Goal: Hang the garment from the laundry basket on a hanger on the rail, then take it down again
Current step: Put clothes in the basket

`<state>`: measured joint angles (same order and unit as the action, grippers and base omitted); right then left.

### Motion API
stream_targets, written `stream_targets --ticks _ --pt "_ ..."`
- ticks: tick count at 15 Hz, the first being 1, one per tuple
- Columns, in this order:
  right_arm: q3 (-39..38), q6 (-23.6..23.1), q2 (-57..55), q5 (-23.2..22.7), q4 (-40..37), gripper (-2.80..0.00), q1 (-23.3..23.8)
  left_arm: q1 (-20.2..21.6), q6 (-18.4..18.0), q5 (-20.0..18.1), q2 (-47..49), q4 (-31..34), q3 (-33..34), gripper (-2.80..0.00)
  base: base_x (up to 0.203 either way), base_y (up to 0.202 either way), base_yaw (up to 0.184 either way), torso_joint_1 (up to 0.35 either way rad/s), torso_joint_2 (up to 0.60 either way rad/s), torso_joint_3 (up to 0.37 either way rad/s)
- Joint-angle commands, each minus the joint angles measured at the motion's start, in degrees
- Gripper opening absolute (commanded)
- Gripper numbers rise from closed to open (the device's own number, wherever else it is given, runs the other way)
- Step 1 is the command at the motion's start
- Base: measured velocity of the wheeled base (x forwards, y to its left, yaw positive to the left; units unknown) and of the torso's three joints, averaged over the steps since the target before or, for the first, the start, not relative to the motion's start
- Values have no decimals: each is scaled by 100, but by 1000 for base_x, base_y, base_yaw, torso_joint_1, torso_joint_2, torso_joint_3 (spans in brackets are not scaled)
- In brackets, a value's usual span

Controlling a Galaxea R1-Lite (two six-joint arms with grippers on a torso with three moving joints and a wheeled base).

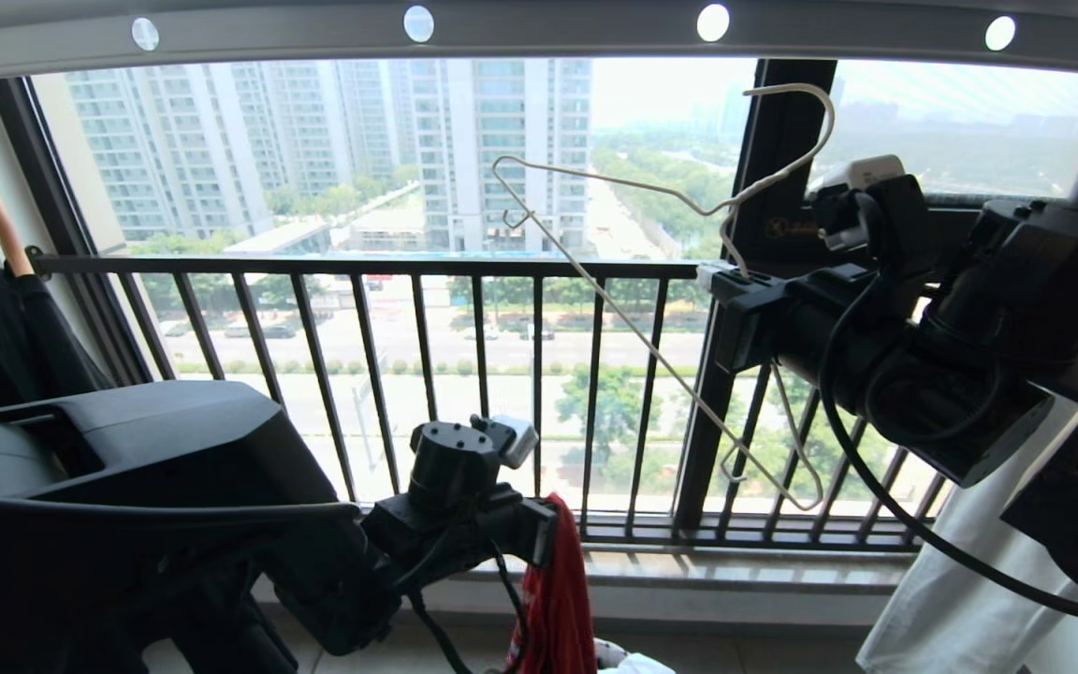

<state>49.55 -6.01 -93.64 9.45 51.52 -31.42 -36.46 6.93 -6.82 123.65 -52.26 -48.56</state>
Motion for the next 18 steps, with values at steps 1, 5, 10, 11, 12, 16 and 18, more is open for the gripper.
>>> stream_targets --ticks 1,5,10,11,12,16,18 --pt "-7 -5 21 4 33 -280 4 25 -154 160 -34 -30 -57 -280 0 0 0 0 0 0" --pt "1 -5 39 4 -212 -280 4 28 -287 255 378 -72 -20 -280 0 0 0 0 0 0" --pt "-1 -5 38 4 -222 -280 4 -4 -698 949 1113 -117 -334 -280 0 0 0 0 0 0" --pt "-7 -5 39 4 -222 -280 4 -10 -691 954 1117 -118 -356 -280 0 0 0 0 0 0" --pt "-6 -5 39 4 -229 -280 4 -20 -674 954 1118 -118 -374 -280 0 0 0 0 0 0" --pt "4 -5 38 4 -230 -280 4 -37 -690 1056 1349 -337 -446 -280 0 0 0 0 0 0" --pt "10 -5 39 4 -230 -280 4 -52 -703 1203 1513 -689 -498 -280 0 0 0 0 0 0"
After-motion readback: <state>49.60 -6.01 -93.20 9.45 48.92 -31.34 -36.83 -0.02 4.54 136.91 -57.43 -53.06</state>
